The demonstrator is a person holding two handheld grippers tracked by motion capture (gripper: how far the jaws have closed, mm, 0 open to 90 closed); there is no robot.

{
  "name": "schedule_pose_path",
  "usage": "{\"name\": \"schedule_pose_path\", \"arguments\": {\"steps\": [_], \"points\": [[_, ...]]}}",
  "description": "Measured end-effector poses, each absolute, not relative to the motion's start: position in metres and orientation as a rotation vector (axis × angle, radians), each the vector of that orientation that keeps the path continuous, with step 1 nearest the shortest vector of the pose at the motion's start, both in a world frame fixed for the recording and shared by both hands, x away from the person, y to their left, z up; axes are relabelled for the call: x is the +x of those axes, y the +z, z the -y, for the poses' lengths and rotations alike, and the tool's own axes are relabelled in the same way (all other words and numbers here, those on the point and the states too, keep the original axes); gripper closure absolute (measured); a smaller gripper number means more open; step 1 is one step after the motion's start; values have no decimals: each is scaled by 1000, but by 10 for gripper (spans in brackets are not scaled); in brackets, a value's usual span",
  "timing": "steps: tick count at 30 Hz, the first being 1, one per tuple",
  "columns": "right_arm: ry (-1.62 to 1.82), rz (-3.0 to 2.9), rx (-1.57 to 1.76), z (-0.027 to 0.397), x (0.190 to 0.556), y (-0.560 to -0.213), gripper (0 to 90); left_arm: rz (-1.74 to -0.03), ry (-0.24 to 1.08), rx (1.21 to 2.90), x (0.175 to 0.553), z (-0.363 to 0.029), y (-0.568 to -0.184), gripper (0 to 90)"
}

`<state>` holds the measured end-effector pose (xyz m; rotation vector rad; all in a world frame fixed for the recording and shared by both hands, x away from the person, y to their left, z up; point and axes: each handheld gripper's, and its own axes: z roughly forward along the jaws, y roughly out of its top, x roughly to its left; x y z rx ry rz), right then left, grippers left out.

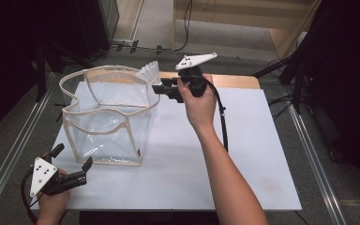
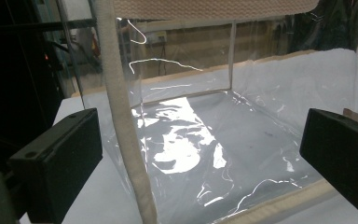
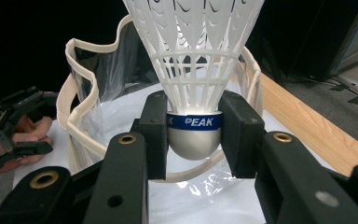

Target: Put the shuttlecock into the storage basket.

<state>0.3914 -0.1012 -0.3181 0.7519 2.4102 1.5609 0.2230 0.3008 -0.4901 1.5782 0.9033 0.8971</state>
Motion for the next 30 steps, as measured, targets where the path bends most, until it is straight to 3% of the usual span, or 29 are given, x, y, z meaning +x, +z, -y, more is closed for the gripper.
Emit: {"name": "schedule_pose_path", "arguments": {"steps": [30], "points": [[1555, -2465, 757, 84, 395, -334, 627, -904, 894, 1576, 223, -301, -490, 0]]}}
